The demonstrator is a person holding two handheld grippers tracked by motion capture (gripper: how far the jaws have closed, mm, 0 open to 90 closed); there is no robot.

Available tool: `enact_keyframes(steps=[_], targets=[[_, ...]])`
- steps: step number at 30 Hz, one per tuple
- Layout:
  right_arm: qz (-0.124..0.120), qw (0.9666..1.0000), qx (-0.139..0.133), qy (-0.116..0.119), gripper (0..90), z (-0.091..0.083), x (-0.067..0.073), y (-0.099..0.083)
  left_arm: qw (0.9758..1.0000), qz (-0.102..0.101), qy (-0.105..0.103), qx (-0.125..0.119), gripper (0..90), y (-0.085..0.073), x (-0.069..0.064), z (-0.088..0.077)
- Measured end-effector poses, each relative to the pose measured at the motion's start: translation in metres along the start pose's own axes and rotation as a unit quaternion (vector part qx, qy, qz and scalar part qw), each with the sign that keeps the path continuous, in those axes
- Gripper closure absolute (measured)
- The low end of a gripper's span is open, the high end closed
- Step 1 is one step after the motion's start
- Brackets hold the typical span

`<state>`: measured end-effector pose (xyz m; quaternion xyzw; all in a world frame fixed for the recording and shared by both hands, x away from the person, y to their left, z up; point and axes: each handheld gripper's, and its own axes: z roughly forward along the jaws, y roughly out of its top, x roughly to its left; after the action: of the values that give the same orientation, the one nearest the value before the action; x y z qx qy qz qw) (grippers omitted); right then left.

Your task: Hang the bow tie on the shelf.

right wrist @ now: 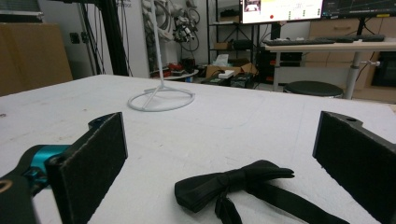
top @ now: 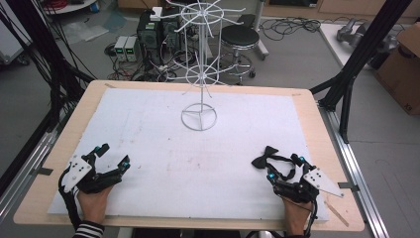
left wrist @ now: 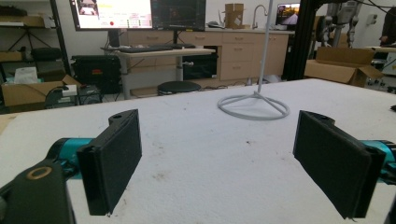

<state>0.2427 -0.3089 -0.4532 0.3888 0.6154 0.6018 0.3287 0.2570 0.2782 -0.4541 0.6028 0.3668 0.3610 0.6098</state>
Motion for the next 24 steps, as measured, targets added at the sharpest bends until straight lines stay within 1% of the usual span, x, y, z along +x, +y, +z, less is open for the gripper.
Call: enact_keyframes(steps=[11, 13, 14, 20, 24], targets=[[-0.001, 1.0, -0.003, 0.001, 1.9, -0.0009, 0.0014, -0.0004, 1.0, -0.006, 0.003, 0.003, 16.1, 0.0002, 0.001, 0.0008], [-0.007, 1.0, -0.006, 0.002, 1.9, -0.0011, 0.0013, -0.0006, 1.0, -0.007, 0.002, 0.004, 16.1, 0.0003, 0.0014, 0.0009], [-0.005, 1.0, -0.006, 0.002, 1.9, -0.0015, 0.002, -0.0008, 1.0, -0.008, 0.003, 0.004, 16.1, 0.0003, 0.0015, 0.0007], [-0.015, 0.9998, -0.014, 0.0, 1.9, -0.0024, 0.0027, -0.0013, 1.0, -0.005, 0.003, 0.002, 16.1, 0.0001, 0.0009, 0.0005], [-0.012, 0.9998, -0.013, 0.001, 2.0, -0.0022, 0.0025, -0.0011, 1.0, -0.005, 0.003, 0.003, 16.1, 0.0002, 0.0008, 0.0006]])
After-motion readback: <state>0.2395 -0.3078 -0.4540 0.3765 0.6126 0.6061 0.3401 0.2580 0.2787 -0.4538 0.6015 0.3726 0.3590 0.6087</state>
